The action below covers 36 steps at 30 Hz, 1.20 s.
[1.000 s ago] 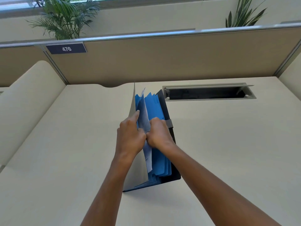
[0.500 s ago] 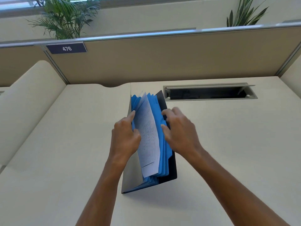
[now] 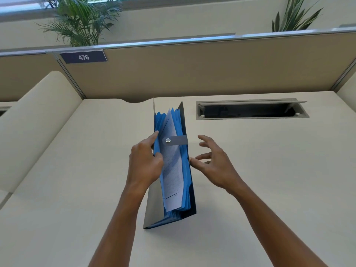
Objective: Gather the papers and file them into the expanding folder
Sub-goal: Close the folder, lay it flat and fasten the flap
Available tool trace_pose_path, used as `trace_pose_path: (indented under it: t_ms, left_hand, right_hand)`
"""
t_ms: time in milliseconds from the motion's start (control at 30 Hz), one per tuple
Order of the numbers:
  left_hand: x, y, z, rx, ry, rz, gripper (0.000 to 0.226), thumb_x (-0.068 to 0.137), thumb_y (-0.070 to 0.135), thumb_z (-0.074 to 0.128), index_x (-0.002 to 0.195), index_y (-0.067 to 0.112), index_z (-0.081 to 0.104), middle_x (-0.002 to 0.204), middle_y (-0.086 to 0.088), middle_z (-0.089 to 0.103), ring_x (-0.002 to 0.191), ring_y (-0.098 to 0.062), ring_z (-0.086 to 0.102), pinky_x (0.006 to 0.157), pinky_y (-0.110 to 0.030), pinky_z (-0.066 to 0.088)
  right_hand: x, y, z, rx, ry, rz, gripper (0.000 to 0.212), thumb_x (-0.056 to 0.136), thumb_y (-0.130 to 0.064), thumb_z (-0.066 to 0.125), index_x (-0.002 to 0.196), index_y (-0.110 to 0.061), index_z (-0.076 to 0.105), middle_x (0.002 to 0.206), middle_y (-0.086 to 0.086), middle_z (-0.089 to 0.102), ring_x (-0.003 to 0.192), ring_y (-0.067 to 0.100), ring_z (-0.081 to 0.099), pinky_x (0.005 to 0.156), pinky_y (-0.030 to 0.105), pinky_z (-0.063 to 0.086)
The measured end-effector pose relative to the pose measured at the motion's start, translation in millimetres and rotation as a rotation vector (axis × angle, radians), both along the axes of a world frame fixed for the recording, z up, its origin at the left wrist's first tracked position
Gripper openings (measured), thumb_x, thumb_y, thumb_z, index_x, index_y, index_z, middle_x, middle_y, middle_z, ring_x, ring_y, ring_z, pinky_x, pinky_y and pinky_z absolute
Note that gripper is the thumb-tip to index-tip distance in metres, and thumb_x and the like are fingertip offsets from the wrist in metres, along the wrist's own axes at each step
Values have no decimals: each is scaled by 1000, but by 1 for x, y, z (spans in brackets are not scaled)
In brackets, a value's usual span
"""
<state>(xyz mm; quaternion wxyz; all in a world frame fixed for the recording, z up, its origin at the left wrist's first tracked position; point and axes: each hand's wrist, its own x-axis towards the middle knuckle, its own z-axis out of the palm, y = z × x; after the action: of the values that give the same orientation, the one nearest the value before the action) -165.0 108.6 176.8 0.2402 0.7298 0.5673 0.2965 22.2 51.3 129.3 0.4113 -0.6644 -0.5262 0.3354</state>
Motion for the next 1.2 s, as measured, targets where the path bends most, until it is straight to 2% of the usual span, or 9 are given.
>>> trace_pose_path:
  t_ms: [167,267,333,433,567,700,833,900,1200]
  left_hand:
    - [-5,3,1,12,-20,6,61,85,-1,59,141,19,46,106,-1,62,66,-16,57,60,-26,52]
    - [-5,2,1,12,-41,-9,61,85,-1,60,141,20,47,113,-4,64,71,-15,55,63,-25,52]
    - [-3,1,0,5,-49,-25,61,85,-1,60,140,21,48,114,-6,64,73,-17,57,66,-31,56]
    - [-2,0,0,5,-48,-43,59,86,1,61,139,23,49,110,-4,63,73,-17,57,63,-30,57]
    - [-5,0,2,5,-61,-30,56,86,3,62,137,23,50,107,-5,62,74,-19,58,65,-36,59]
    - [-7,0,6,22,-87,-9,57,84,4,64,135,26,52,98,-2,63,57,-14,57,55,-27,56]
    - [-9,-2,11,25,-128,-7,65,78,1,62,134,32,48,84,11,62,47,-8,57,47,-16,46]
    - [-10,-3,11,23,-144,-13,66,77,1,63,134,32,48,81,15,60,48,-3,57,47,-14,44]
    - [10,-20,4,-108,-466,-34,27,91,35,61,114,20,63,83,4,71,55,-15,68,46,-28,55]
  right_hand:
    - [-5,0,18,60,83,58,61,89,-45,63,142,-44,33,149,-10,39,100,-4,57,64,6,45]
    - [-11,8,30,64,-16,98,70,86,-39,68,145,-40,29,144,-8,42,108,6,52,78,15,46]
    - [-17,15,36,68,-152,83,66,86,-29,69,143,-31,36,133,-4,51,99,12,57,78,24,51]
    - [-25,26,42,111,-341,5,28,86,-19,66,114,-19,60,104,1,66,74,14,60,69,32,57]
    - [-28,30,40,156,-354,-11,12,91,-20,63,102,-15,63,90,2,67,78,19,63,72,43,58]
    - [-34,25,46,266,-249,-53,17,97,-20,56,109,-12,64,90,3,69,81,21,66,70,39,59]
    - [-39,22,61,359,-189,-74,22,99,-18,51,114,-10,65,82,-6,63,68,2,60,60,10,47]
    - [-41,22,67,371,-192,-76,22,100,-19,50,112,-8,66,77,-7,61,62,-2,56,57,6,41]
    - [-44,16,60,376,-217,-90,21,100,-20,51,113,-9,63,88,1,71,75,15,69,67,20,58]
